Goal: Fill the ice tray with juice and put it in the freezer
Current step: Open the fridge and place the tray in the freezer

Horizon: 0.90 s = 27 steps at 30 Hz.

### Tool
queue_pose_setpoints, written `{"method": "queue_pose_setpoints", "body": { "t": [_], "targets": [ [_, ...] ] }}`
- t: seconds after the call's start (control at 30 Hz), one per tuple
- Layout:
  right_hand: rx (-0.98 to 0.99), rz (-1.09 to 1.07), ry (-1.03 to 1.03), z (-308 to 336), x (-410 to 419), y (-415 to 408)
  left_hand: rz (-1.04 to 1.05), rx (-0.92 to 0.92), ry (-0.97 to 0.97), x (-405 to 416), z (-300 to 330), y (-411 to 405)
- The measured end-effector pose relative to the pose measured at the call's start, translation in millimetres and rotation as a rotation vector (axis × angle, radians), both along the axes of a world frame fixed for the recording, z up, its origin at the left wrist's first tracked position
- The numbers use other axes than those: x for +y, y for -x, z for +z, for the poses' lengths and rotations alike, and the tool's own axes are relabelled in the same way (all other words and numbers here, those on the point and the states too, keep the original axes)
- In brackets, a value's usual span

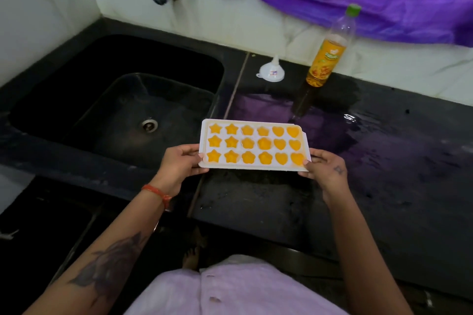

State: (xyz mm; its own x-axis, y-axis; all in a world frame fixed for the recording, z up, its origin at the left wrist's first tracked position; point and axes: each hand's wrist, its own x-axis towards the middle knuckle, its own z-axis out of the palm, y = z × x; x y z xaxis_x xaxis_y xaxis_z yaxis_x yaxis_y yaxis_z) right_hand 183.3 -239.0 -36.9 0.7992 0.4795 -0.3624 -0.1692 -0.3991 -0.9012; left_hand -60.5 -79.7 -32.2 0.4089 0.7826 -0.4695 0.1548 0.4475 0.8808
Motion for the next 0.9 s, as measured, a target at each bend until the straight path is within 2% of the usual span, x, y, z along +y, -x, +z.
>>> {"method": "queue_pose_setpoints", "body": {
  "t": [0.23, 0.47, 0.73, 0.9],
  "targets": [
    [0.015, 0.22, -0.028, 11, 30, 39, 0.215, -0.011, -0.026, -27, 11, 68],
    [0.038, 0.518, -0.046, 17, 50, 113, 0.505, -0.022, -0.006, -80, 7, 161],
    [0.035, 0.856, -0.014, 11, 68, 224, 0.84, -0.041, -0.03, -163, -2, 267],
    [0.005, 1.048, -0.033, 2, 50, 305, 1.018, -0.054, -0.063, -231, -8, 331]
  ]
}}
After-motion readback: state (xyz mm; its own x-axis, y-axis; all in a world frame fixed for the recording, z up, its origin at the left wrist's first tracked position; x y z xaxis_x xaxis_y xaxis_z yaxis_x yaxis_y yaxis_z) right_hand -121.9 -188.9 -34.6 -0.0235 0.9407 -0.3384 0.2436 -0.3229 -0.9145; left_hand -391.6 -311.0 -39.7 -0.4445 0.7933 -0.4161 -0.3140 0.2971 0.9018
